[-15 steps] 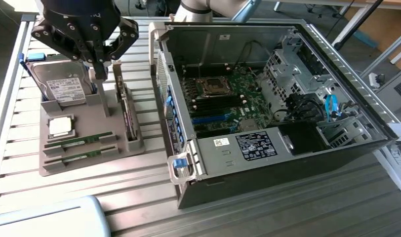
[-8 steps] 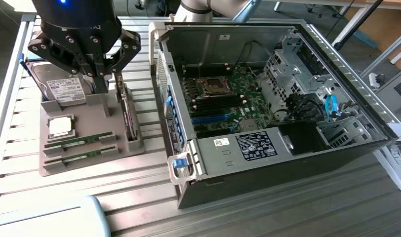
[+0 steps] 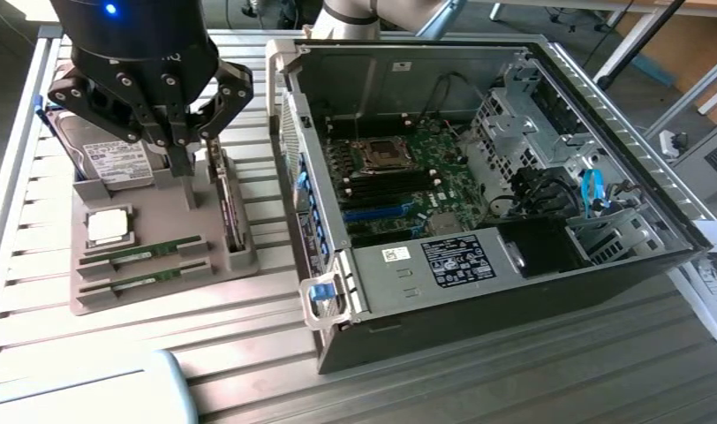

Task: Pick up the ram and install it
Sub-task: 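Reach for the ram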

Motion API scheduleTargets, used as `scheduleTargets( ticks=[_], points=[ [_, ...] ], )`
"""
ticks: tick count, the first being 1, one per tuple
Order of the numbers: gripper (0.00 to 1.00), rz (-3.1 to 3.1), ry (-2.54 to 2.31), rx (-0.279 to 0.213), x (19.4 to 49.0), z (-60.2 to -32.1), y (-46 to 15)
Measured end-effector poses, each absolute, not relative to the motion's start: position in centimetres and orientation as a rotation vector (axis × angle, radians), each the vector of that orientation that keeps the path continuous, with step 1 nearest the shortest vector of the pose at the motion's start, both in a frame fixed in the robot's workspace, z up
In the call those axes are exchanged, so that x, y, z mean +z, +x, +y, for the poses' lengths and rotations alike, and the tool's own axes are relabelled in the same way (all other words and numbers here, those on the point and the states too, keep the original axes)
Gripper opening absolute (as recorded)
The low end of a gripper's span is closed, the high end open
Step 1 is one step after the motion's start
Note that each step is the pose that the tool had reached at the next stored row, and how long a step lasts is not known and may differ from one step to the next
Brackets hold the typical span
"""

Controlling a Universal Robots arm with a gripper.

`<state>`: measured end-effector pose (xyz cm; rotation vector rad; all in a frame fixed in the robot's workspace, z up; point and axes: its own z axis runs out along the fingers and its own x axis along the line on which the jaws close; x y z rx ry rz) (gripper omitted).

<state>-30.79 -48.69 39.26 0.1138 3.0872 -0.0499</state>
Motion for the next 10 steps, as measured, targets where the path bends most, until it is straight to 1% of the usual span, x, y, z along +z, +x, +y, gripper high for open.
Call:
scheduleTargets(
  ticks=[10],
  points=[
    [0.11, 3.087, 0.114, -0.047, 39.2, -48.6, -32.0]
  ],
)
